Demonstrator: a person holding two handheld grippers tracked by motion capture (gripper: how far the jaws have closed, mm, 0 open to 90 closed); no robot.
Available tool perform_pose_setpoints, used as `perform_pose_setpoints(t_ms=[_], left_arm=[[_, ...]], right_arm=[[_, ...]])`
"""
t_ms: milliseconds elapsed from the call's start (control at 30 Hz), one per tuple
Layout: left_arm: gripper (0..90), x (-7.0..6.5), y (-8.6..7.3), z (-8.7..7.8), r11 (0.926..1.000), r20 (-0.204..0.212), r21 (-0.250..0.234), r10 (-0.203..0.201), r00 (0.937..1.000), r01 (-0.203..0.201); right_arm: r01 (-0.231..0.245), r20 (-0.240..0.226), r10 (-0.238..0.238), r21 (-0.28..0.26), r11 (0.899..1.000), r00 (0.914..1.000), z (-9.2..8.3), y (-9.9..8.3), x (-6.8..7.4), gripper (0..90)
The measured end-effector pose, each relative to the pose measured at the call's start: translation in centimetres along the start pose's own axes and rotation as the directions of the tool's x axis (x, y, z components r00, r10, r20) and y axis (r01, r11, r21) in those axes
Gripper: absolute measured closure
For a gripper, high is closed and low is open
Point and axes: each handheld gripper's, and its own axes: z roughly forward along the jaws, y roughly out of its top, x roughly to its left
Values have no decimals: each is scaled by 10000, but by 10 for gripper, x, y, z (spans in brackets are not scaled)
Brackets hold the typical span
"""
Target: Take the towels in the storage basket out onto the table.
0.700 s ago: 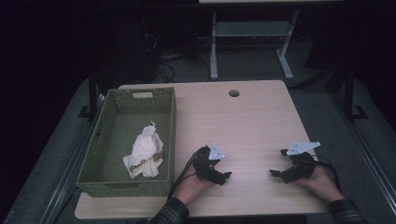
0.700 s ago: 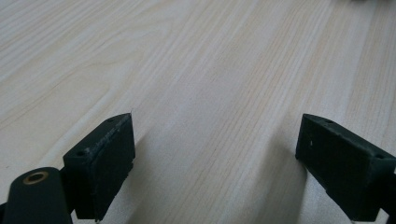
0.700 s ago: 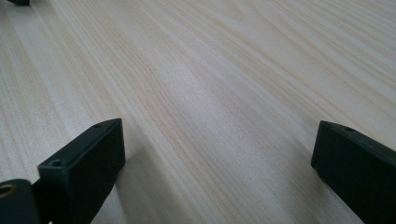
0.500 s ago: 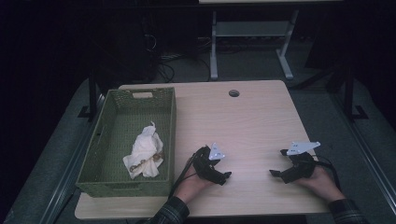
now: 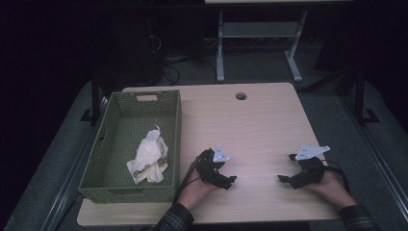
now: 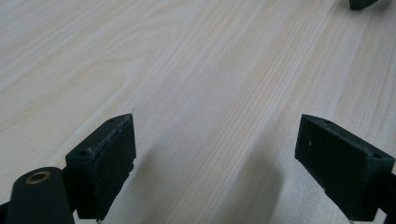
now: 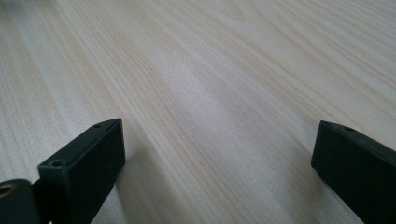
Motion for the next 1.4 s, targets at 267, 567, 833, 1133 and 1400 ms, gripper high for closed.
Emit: perform_pose_setpoints(t_ms=[267,567,833,1133,1400], left_arm=[[121,1,4,-6,9997,84,22,-227,9997,227],[121,4,9,-14,9990,-114,-167,-412,9991,410],[121,2,13,-19,9994,-179,-104,-347,9992,345],[121,2,19,-23,9995,-206,65,-296,9994,297],[121,3,23,-28,9993,-292,92,-347,9990,350]], right_arm=[[3,-1,-3,0,10000,10000,0,0,0,25],[-1,1,1,1,10000,10000,0,0,0,25],[1,-2,-1,0,10000,10000,0,0,0,25],[0,1,0,0,10000,10000,0,0,0,25],[-3,-1,3,0,10000,10000,0,0,0,25]])
